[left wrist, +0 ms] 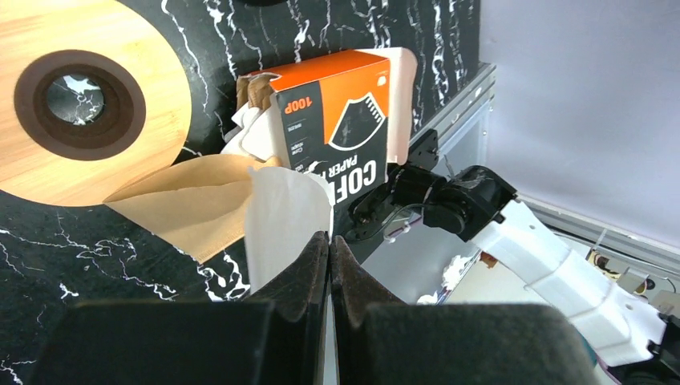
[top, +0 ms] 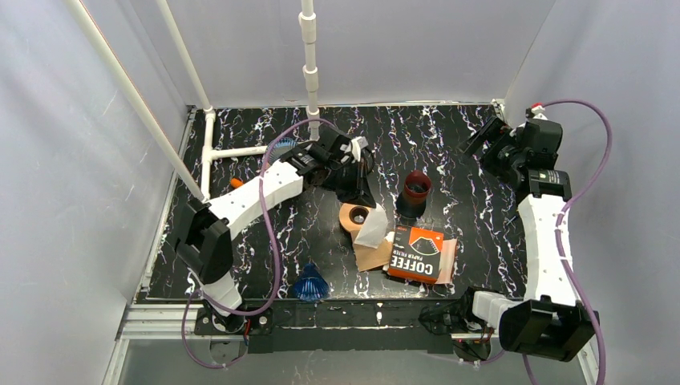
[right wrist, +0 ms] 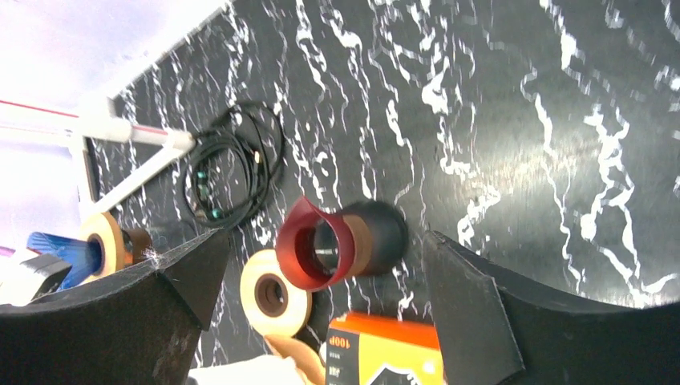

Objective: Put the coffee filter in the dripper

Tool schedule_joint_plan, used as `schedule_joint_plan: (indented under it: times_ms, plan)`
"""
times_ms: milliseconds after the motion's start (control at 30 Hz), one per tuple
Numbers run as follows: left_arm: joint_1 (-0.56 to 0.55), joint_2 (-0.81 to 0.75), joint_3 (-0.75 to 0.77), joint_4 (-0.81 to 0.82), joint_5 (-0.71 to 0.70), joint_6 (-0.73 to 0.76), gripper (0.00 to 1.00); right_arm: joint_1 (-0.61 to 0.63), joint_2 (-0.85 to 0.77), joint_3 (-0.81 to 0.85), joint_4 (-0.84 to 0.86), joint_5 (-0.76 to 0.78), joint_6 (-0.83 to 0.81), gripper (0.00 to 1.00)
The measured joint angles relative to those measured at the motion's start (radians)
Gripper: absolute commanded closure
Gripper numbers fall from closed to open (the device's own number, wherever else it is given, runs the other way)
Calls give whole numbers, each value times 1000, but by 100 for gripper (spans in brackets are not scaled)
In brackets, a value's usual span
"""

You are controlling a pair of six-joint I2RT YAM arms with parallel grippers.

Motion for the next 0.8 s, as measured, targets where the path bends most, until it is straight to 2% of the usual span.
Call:
schedule_joint_plan:
  times_ms: [300, 600, 800]
  plan:
    - [42, -80, 1, 1, 4, 2, 100, 0, -105, -61, 232, 26, -34, 2]
    - [175, -148, 6, 42, 16, 19, 100, 0, -85, -61, 351, -18, -102, 2]
    - [263, -183, 33, 111, 48, 63, 100, 0, -6, -44, 400, -131, -132, 3]
